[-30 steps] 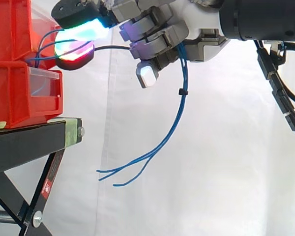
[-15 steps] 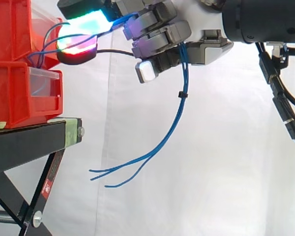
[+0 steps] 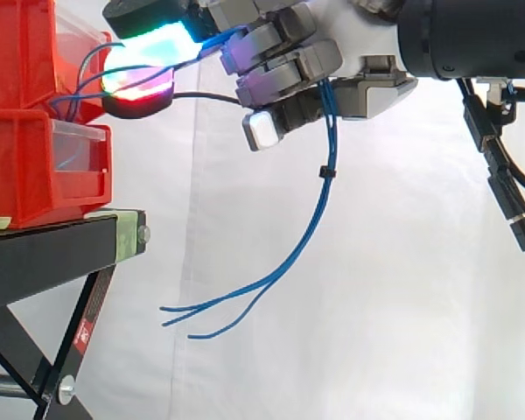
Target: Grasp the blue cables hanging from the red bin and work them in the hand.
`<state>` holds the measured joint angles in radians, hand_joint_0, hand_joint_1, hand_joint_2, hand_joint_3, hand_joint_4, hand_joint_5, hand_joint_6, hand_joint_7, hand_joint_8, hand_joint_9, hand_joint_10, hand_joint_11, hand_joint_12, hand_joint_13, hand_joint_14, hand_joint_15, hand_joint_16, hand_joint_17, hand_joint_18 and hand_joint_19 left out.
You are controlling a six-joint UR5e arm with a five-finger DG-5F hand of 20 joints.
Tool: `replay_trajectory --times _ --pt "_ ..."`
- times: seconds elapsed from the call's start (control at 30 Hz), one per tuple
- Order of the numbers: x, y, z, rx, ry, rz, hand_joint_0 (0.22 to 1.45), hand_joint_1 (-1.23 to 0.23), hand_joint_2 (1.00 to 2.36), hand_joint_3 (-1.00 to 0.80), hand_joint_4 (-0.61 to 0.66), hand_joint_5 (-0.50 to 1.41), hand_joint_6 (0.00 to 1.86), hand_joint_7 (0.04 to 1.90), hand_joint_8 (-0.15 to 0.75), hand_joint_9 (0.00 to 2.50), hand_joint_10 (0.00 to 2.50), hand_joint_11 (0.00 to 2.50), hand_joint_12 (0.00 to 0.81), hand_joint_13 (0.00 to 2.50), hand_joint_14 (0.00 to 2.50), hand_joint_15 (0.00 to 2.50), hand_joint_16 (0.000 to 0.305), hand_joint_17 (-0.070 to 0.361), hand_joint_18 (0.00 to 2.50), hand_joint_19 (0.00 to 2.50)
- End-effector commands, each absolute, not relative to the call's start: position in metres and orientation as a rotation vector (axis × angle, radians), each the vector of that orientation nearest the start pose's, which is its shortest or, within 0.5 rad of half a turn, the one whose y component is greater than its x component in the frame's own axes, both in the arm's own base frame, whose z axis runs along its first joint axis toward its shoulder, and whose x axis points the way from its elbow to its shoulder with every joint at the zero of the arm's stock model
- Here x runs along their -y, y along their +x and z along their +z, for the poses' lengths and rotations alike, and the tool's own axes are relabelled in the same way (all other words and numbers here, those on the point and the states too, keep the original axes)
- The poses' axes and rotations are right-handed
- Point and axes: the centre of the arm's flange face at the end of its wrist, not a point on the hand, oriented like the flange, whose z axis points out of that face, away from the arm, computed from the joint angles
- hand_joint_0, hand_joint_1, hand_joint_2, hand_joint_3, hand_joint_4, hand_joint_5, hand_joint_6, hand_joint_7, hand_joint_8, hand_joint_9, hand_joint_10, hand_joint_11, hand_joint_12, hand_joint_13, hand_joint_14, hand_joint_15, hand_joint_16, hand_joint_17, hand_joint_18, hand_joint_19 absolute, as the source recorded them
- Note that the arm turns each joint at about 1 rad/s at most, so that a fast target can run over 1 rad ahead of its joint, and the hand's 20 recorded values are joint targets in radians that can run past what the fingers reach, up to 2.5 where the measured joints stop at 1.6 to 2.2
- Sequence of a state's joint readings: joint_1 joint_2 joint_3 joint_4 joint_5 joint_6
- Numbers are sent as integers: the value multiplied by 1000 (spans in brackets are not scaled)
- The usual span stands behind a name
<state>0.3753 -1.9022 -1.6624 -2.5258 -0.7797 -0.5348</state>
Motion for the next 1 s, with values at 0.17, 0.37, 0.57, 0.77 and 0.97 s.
replay_trajectory --times 0.17,0.37,0.57,0.77,0.97 --pt "-25 618 319 -1019 1052 618 1137 -687 1128 476 185 278 9 1367 350 1601 2500 2500 470 1747 2500 1461 186 139 2483 559" --pt "-25 618 319 -1016 1058 624 1066 -743 1005 331 206 254 1 1355 350 1601 2500 2500 470 1747 2500 1461 186 139 2483 559" --pt "-25 618 319 -1014 1058 625 1122 -710 1158 427 171 274 0 1362 350 1601 2500 2500 470 1747 2500 1461 186 139 2483 559" --pt "-25 617 319 -999 1074 629 1032 -714 1022 -226 175 226 5 1308 350 1601 2500 2500 470 1747 2500 1461 186 139 2483 559" --pt "-26 617 318 -996 1081 632 1116 -703 1004 270 182 284 4 1323 350 1601 2500 2500 470 1747 2500 1461 186 139 2483 559"
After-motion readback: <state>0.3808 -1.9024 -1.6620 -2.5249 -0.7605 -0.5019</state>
